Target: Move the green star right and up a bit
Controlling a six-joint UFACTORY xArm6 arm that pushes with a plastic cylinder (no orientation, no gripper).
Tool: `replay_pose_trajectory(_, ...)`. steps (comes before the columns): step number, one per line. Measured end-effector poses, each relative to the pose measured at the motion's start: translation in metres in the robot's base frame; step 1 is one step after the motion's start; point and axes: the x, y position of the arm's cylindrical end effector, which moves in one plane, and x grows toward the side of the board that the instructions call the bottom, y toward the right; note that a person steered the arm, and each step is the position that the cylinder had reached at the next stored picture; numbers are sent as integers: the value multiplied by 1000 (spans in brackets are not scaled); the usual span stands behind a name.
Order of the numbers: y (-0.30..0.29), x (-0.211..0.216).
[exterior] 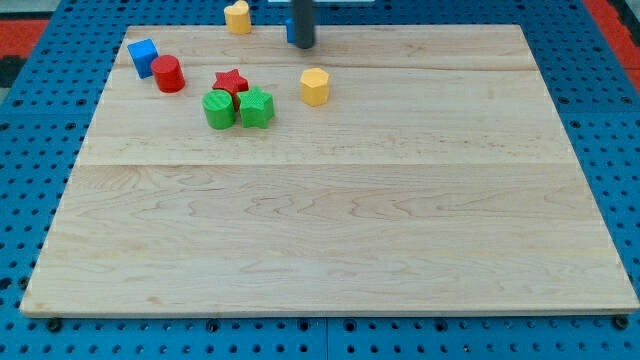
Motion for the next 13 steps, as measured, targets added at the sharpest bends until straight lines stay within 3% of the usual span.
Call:
replay_pose_trajectory(2, 1, 33)
replay_pose_trajectory(4, 109, 74)
replay_pose_trajectory(5, 80, 145)
replay_pose_trajectory(7, -62, 234)
replay_pose_trajectory(10, -181, 241)
replay_pose_trajectory(11, -197, 227)
replay_pose_trajectory(13, -112, 157)
